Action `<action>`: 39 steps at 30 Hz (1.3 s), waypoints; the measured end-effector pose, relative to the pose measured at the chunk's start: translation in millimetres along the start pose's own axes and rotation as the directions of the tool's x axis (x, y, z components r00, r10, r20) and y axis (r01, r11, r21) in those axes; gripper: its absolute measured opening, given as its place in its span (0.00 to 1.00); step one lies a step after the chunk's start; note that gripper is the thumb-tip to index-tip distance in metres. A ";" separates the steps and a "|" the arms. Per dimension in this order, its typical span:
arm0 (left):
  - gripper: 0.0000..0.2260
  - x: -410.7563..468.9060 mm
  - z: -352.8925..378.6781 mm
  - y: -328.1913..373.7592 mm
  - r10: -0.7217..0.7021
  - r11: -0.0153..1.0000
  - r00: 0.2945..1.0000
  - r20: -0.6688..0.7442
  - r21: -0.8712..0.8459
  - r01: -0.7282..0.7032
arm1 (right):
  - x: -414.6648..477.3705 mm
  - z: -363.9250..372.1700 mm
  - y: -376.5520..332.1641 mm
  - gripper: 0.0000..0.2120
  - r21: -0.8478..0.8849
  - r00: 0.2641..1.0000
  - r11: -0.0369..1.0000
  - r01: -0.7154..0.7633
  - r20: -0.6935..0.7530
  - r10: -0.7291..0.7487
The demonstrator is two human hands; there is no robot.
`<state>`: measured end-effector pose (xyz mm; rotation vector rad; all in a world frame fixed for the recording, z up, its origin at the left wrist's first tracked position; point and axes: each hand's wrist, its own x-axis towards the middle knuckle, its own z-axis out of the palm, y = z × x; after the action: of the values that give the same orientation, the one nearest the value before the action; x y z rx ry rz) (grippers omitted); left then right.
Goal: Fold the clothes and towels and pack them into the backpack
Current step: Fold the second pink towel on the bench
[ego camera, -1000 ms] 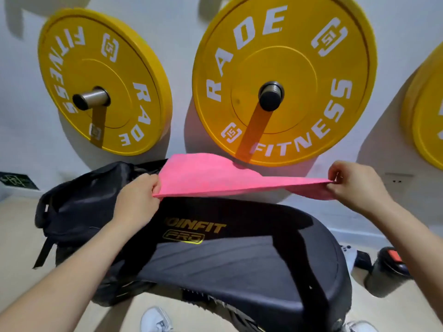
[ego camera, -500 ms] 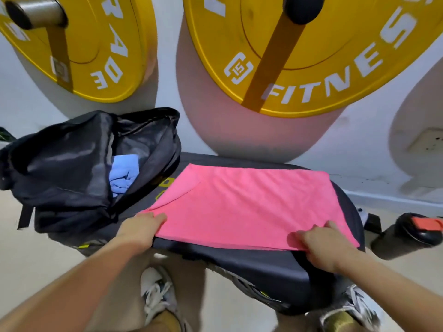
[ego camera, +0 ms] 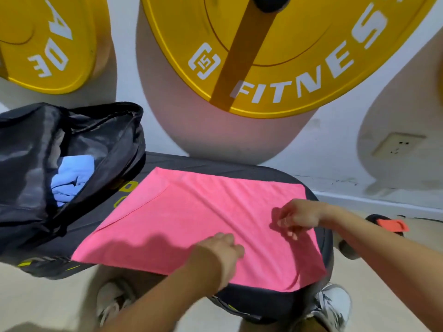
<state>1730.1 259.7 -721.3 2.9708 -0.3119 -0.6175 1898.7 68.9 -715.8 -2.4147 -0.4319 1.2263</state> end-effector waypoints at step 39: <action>0.17 -16.1 45.8 -125.0 -0.652 0.755 0.576 -0.492 -0.488 0.438 | 109.5 37.2 -107.4 0.14 -0.362 0.691 0.835 0.414 -0.472 -0.547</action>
<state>1719.7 382.9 -773.3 2.6865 0.7464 0.3481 1920.5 218.6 -760.6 -2.4520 -0.9848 0.2146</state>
